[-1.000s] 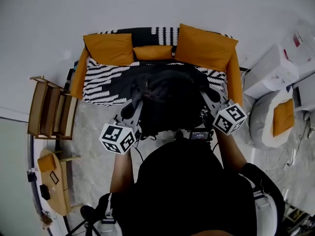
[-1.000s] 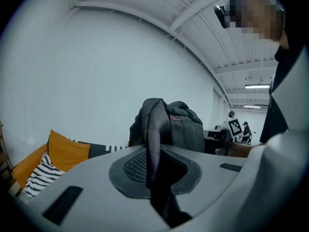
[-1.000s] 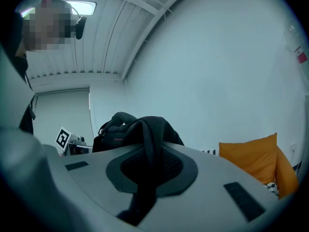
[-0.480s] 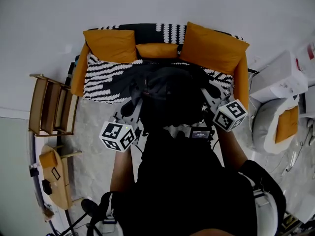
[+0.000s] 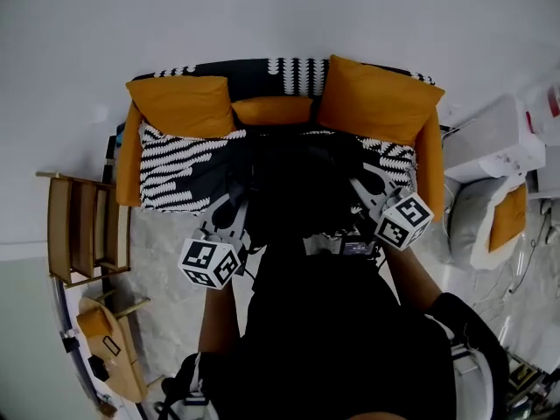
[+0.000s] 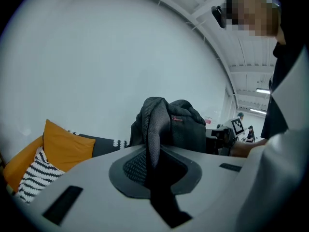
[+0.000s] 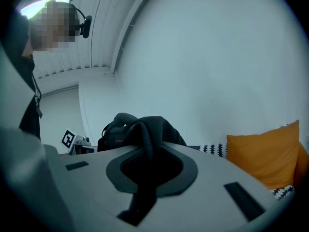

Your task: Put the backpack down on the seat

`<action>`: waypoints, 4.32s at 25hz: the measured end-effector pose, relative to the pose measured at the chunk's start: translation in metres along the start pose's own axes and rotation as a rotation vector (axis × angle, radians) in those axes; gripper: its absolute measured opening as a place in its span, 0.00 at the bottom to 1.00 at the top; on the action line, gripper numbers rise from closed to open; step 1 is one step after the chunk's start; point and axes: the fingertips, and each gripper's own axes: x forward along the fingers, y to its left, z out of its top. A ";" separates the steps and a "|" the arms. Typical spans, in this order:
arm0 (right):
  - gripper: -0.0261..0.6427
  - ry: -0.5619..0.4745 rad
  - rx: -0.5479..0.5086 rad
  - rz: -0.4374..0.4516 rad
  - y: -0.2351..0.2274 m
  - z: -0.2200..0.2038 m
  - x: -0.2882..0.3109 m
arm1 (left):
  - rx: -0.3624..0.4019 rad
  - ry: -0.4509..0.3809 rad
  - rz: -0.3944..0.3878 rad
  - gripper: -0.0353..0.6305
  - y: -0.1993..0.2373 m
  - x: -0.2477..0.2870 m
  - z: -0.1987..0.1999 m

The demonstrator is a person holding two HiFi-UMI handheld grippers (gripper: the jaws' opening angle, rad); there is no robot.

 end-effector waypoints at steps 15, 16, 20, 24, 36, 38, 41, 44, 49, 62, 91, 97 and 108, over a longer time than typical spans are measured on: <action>0.11 0.007 0.100 -0.076 -0.053 -0.021 0.121 | 0.026 0.111 -0.135 0.12 0.127 0.089 0.012; 0.11 0.017 0.101 -0.087 -0.057 -0.022 0.129 | 0.019 0.119 -0.144 0.12 0.135 0.095 0.010; 0.11 0.044 0.103 -0.108 -0.073 -0.029 0.154 | 0.006 0.156 -0.182 0.12 0.159 0.118 0.003; 0.11 0.075 0.119 -0.125 -0.090 -0.042 0.168 | 0.006 0.199 -0.203 0.12 0.175 0.139 -0.009; 0.11 0.153 0.195 -0.150 -0.158 -0.098 0.217 | -0.037 0.319 -0.190 0.12 0.225 0.208 -0.063; 0.11 0.163 0.205 -0.153 -0.168 -0.106 0.228 | -0.036 0.336 -0.181 0.12 0.236 0.219 -0.071; 0.11 0.172 0.230 -0.149 -0.176 -0.116 0.235 | -0.085 0.335 -0.168 0.12 0.246 0.233 -0.082; 0.11 0.171 0.202 -0.127 -0.186 -0.114 0.251 | -0.108 0.321 -0.149 0.12 0.261 0.249 -0.080; 0.11 0.218 0.060 -0.140 -0.209 -0.113 0.286 | -0.131 0.323 -0.110 0.12 0.288 0.276 -0.080; 0.11 0.282 0.034 -0.362 -0.303 -0.138 0.337 | -0.122 0.403 -0.049 0.13 0.326 0.357 -0.097; 0.25 0.594 0.067 -0.190 -0.286 -0.174 0.305 | 0.077 0.559 -0.059 0.34 0.336 0.323 -0.117; 0.23 0.613 0.063 -0.201 -0.249 -0.179 0.262 | 0.116 0.508 -0.065 0.30 0.315 0.266 -0.108; 0.14 0.245 0.000 -0.248 -0.163 -0.060 0.188 | -0.065 0.132 0.019 0.15 0.259 0.176 -0.017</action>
